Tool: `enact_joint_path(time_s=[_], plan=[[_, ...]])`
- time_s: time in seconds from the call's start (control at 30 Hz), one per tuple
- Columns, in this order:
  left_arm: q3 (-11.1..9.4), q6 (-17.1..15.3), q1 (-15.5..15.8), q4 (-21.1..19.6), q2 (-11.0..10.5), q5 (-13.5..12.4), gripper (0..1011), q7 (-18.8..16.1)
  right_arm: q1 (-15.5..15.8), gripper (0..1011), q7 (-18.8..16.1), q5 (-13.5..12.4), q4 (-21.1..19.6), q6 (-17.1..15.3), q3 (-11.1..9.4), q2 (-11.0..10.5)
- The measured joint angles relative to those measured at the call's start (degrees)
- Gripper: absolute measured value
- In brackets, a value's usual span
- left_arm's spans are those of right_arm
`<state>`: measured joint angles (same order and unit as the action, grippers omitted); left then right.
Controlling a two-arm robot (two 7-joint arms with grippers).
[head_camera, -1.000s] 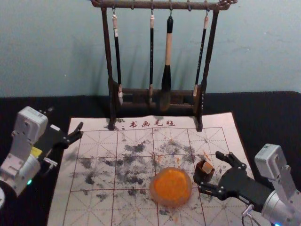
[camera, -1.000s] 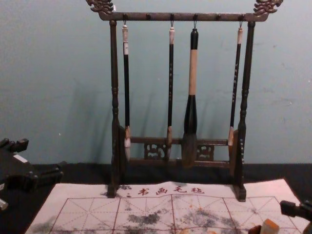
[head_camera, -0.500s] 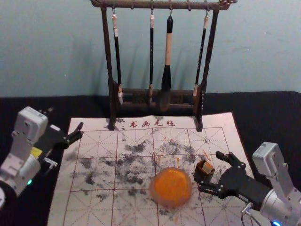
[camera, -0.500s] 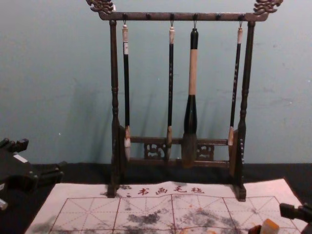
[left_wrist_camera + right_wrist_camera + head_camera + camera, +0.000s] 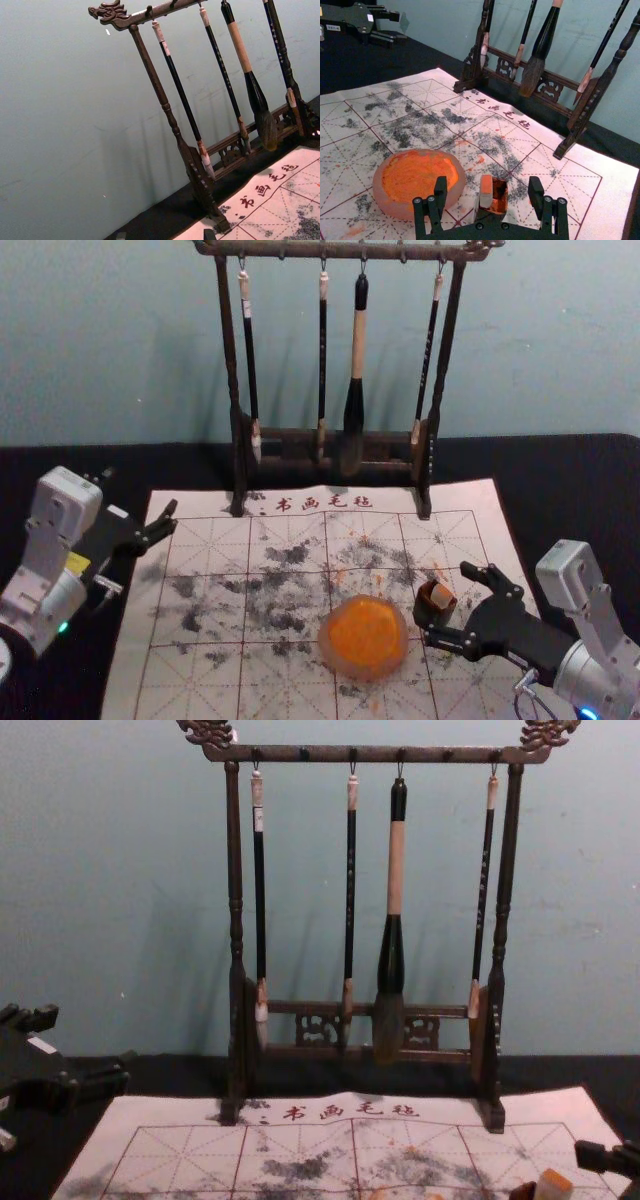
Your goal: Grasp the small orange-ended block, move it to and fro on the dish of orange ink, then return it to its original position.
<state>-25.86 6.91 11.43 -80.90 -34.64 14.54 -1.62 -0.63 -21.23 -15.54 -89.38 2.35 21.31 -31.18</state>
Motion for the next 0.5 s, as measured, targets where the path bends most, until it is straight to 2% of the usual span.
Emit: enact_joint_path(time_s=[0.5], plan=[[0.0,0.0,0.0,0.0,0.0,0.0,1001,0.0,0.1,1002,-0.2,0.2,0.0,-0.1,-0.2,0.2]])
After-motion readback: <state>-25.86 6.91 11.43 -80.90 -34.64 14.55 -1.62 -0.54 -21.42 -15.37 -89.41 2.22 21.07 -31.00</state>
